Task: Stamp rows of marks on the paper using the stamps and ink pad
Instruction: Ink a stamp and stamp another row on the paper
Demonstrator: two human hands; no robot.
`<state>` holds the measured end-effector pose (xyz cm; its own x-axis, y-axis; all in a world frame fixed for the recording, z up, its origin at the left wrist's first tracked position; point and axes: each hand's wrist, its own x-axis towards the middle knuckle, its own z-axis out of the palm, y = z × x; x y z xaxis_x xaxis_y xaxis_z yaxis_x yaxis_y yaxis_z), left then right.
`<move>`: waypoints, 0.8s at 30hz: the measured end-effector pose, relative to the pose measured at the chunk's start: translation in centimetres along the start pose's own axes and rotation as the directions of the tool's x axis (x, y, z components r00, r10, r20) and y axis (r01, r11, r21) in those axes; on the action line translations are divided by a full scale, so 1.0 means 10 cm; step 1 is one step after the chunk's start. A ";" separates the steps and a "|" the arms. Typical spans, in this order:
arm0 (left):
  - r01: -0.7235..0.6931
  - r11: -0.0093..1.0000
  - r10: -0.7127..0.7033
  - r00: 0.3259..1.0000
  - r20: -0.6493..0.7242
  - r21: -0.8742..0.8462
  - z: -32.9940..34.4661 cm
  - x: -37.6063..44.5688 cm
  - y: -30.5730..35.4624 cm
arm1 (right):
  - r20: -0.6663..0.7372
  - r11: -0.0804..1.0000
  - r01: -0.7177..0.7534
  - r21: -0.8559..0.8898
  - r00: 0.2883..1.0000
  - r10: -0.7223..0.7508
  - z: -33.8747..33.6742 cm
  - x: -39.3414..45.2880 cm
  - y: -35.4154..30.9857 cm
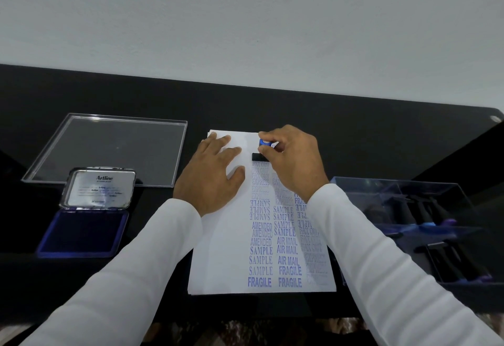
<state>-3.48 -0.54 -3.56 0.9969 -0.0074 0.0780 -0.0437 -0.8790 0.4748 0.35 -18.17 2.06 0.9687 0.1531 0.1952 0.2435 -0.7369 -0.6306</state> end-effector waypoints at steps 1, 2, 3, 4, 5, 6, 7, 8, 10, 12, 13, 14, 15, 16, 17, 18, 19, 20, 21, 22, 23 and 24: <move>-0.002 1.000 0.002 1.000 -0.002 -0.001 0.00 0.00 0.00 | 0.000 1.000 0.004 -0.004 1.000 -0.004 -0.01 0.00 0.00; -0.003 1.000 0.003 1.000 -0.004 -0.001 0.00 0.00 0.00 | 0.000 1.000 0.009 -0.005 1.000 -0.009 -0.01 -0.01 -0.01; -0.003 1.000 0.003 1.000 -0.005 0.000 0.00 0.00 0.00 | 0.000 1.000 0.012 -0.001 1.000 -0.012 -0.01 -0.01 -0.01; -0.002 1.000 0.002 1.000 -0.004 0.002 0.00 0.00 0.00 | 0.000 1.000 0.010 0.004 1.000 -0.010 -0.01 -0.01 -0.01; 0.000 1.000 0.000 1.000 -0.001 0.003 0.00 0.00 0.00 | 0.001 1.000 0.005 0.006 1.000 -0.005 -0.01 0.00 -0.01; 0.001 1.000 -0.001 1.000 0.000 0.005 0.00 0.00 0.00 | 0.002 1.000 0.000 0.004 1.000 0.000 0.00 0.00 -0.02; 0.001 1.000 -0.001 1.000 -0.001 0.006 0.00 0.00 0.00 | 0.003 1.000 -0.003 -0.002 1.000 0.003 0.00 0.00 -0.02; 0.001 1.000 -0.001 1.000 -0.004 0.006 0.00 0.00 0.01 | 0.002 1.000 -0.004 -0.009 1.000 0.004 0.00 0.01 -0.02; -0.001 1.000 0.001 1.000 -0.008 0.004 -0.01 -0.01 0.01 | -0.002 1.000 -0.003 -0.013 1.000 0.003 0.00 0.01 -0.01; 0.005 1.000 -0.005 1.000 -0.005 0.007 -0.01 -0.01 0.01 | -0.008 1.000 -0.005 -0.006 1.000 0.005 0.01 0.00 -0.01; 0.008 1.000 -0.008 1.000 -0.002 0.010 -0.01 0.00 0.02 | -0.013 1.000 -0.006 -0.002 1.000 0.006 0.01 -0.01 -0.01; 0.010 1.000 -0.010 1.000 0.001 0.012 -0.01 0.00 0.02 | -0.017 1.000 -0.006 0.003 1.000 0.006 0.01 -0.01 0.00; 0.011 1.000 -0.011 1.000 0.001 0.012 -0.01 0.00 0.02 | -0.020 1.000 -0.004 0.010 1.000 0.005 0.01 -0.01 0.00; 0.011 1.000 -0.011 1.000 -0.001 0.009 -0.01 0.00 0.02 | -0.021 1.000 -0.003 0.015 1.000 0.003 0.01 -0.01 0.00; 0.010 1.000 -0.010 1.000 -0.004 0.004 0.00 0.00 0.01 | -0.021 1.000 0.001 0.017 1.000 -0.001 0.02 -0.01 0.01; 0.010 1.000 -0.010 1.000 -0.005 0.000 0.00 0.00 0.01 | -0.022 1.000 0.005 0.018 1.000 -0.005 0.02 -0.01 0.02; 0.010 1.000 -0.010 1.000 -0.006 -0.003 0.00 0.00 0.01 | -0.024 1.000 0.010 0.021 1.000 -0.009 0.03 -0.01 0.02; 0.010 1.000 -0.010 1.000 -0.006 -0.004 0.00 0.00 0.01 | -0.025 1.000 0.012 0.023 1.000 -0.012 0.03 -0.01 0.02; 0.010 1.000 -0.010 1.000 -0.006 -0.004 0.01 0.00 0.01 | -0.025 1.000 0.013 0.024 1.000 -0.012 0.03 -0.01 0.03; 0.012 1.000 -0.012 1.000 -0.005 -0.004 0.01 0.00 0.00 | -0.024 1.000 0.011 0.025 1.000 -0.010 0.03 -0.01 0.02; 0.013 1.000 -0.013 1.000 -0.003 -0.003 0.01 0.00 0.00 | -0.023 1.000 0.007 0.027 1.000 -0.006 0.03 -0.01 0.02; 0.014 1.000 -0.014 1.000 -0.001 -0.003 0.01 0.00 0.01 | -0.022 1.000 0.003 0.028 1.000 -0.003 0.03 -0.01 0.02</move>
<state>-3.49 -0.62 -3.60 0.9974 0.0055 0.0724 -0.0300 -0.8774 0.4788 0.36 -18.16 1.70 0.9668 0.1405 0.2135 0.2480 -0.7175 -0.6509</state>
